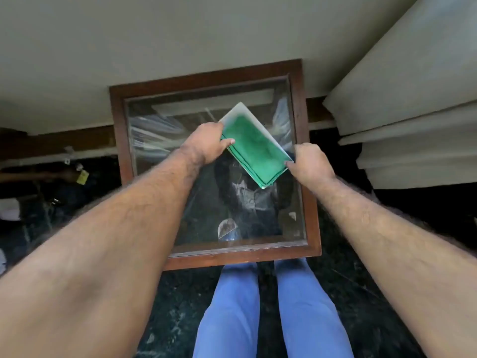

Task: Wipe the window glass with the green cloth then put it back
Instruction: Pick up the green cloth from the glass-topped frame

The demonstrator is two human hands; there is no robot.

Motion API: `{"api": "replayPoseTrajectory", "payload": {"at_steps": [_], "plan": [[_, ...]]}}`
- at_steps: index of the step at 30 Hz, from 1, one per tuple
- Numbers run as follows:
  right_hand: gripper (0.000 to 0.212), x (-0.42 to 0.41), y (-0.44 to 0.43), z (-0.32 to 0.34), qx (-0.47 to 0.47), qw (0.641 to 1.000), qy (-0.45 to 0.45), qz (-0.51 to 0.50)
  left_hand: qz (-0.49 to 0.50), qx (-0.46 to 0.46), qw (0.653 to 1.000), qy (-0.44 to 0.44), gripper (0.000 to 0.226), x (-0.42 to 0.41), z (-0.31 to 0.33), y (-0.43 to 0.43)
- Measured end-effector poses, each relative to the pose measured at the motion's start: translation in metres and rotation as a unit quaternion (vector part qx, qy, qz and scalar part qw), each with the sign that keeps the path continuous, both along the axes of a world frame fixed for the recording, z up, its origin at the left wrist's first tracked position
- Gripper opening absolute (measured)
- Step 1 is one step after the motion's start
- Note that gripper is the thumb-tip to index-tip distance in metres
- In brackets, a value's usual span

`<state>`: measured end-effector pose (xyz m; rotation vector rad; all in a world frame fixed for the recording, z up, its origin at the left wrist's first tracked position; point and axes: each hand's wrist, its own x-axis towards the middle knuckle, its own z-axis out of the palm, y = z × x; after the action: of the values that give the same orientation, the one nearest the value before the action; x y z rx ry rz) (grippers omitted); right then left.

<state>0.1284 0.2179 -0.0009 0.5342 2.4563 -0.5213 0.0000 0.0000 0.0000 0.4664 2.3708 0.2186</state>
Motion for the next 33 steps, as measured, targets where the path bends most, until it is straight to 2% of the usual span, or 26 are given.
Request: {"api": "replayPoseTrajectory", "payload": {"at_steps": [4,9,15,19,24,26,29,33], "plan": [[0.034,0.000,-0.006,-0.024,-0.011,0.999,0.000,-0.042,0.018,-0.023,1.000,-0.001,0.050,0.001,-0.027,0.009],[0.043,-0.001,-0.012,-0.045,-0.006,0.997,0.002,-0.076,0.044,-0.023,0.998,0.024,0.056,-0.003,-0.053,0.019],[0.026,0.000,-0.020,-0.058,0.012,0.996,0.031,-0.088,0.061,-0.063,0.996,0.033,0.060,-0.004,-0.071,0.028],[0.022,-0.003,-0.022,-0.063,0.003,0.992,0.016,-0.128,0.130,-0.057,0.990,0.014,0.045,-0.003,-0.074,0.034],[0.030,-0.010,-0.020,-0.052,-0.033,0.984,0.002,-0.176,0.202,-0.023,0.978,-0.043,0.033,-0.004,-0.069,0.032],[0.030,-0.011,-0.017,-0.043,-0.046,0.980,0.012,-0.193,0.230,0.005,0.970,-0.082,0.035,-0.004,-0.061,0.026],[0.013,-0.014,-0.011,-0.027,-0.089,0.975,0.035,-0.203,0.292,0.077,0.945,-0.127,0.026,-0.002,-0.044,0.014],[0.018,-0.017,-0.002,0.003,-0.213,0.936,0.059,-0.275,0.387,0.189,0.878,-0.209,0.037,-0.001,-0.009,0.007]]}}
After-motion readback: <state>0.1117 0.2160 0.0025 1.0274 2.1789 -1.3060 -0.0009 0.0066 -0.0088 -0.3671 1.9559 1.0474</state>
